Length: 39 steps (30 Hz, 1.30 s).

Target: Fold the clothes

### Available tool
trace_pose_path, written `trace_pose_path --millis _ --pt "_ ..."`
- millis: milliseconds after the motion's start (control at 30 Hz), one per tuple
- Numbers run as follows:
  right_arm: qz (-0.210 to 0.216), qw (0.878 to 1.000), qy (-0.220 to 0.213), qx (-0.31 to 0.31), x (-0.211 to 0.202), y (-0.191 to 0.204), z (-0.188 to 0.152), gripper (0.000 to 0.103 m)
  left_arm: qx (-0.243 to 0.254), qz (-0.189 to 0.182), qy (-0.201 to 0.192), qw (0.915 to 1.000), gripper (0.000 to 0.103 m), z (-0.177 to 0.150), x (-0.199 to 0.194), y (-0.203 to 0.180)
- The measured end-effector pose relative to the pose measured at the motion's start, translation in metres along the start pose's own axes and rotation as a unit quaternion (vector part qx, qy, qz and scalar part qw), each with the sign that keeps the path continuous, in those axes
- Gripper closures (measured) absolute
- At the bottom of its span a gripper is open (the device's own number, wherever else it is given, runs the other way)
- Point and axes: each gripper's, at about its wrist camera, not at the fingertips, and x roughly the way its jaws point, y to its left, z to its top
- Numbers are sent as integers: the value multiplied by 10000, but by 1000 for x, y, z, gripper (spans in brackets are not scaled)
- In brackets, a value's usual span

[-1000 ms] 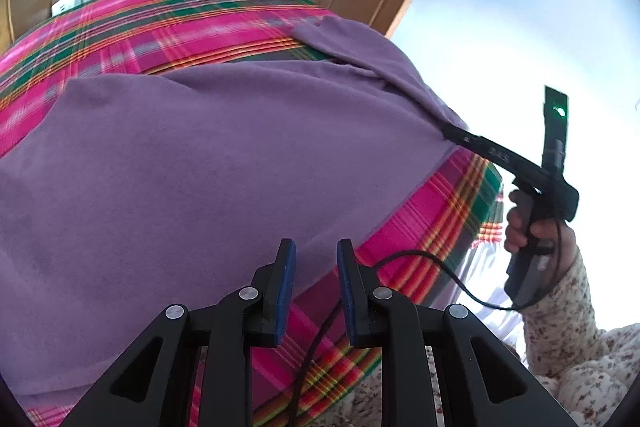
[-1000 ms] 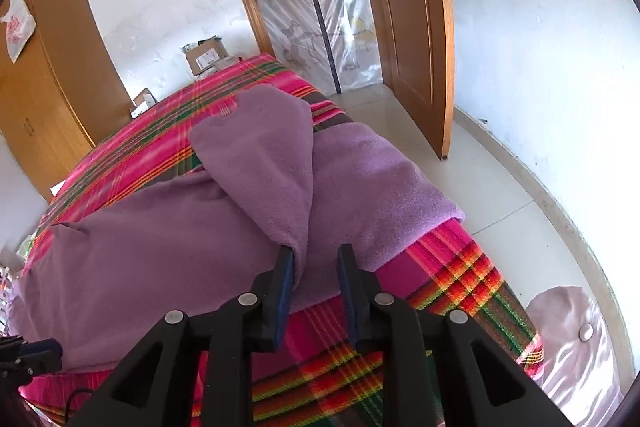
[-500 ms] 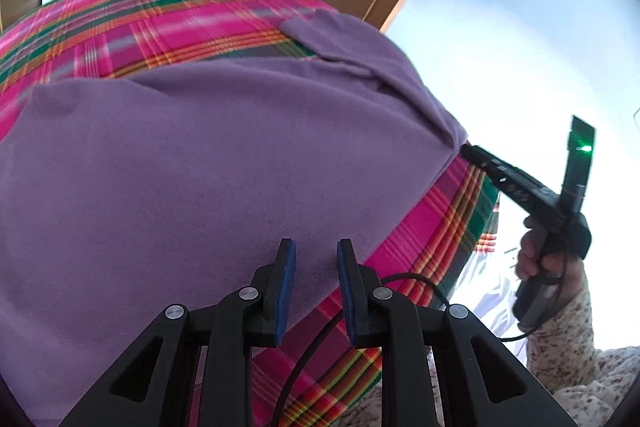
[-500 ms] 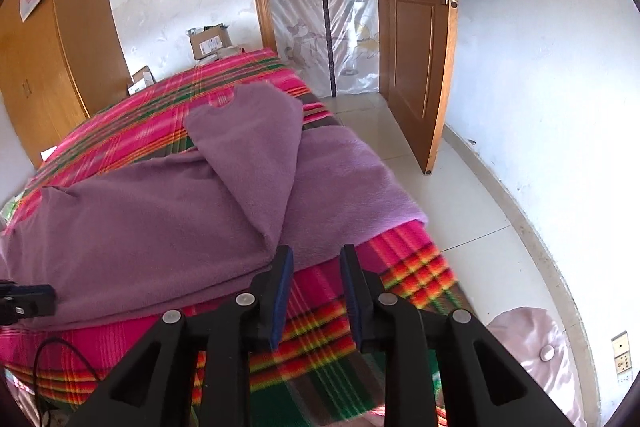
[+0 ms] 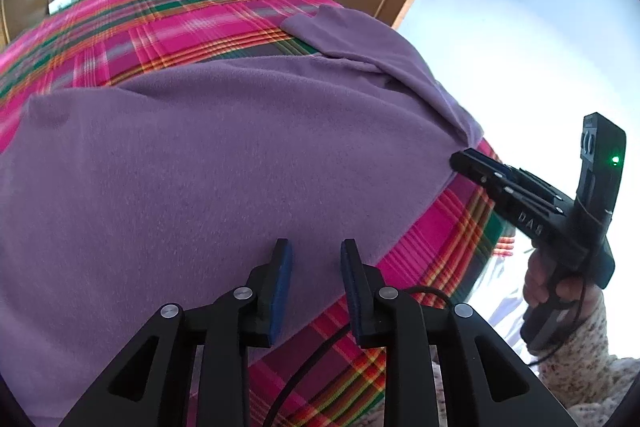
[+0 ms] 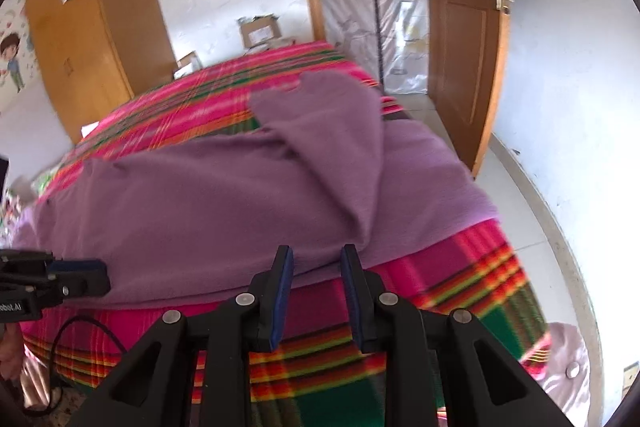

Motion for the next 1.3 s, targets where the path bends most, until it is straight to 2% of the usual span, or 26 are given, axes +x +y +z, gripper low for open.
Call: trace_pose_path --millis 367,467,633,833,967,1167,1233,1300 --pt "-74 9997 124 -218 -2 -3 -5 77 110 160 8 9998 77 5 4 -5" --pt "61 9996 192 -204 -5 -8 -3 77 112 171 15 9998 77 7 5 -5" --pt "461 9989 29 32 -10 -21 15 77 101 187 24 9998 76 10 5 -5" --pt "474 9981 -228 335 -2 -33 41 77 76 237 21 9997 76 14 9 -5" --pt "339 9986 -279 295 14 -32 57 63 31 242 28 9997 76 17 12 -2" --pt "186 9995 -181 -195 40 -14 76 60 5 257 27 9997 75 20 14 0" --pt "136 9991 -143 -371 48 -8 83 60 10 238 39 9997 69 21 15 -1" --pt "87 9983 -79 -563 58 -1 90 60 -1 213 47 9998 68 22 16 0"
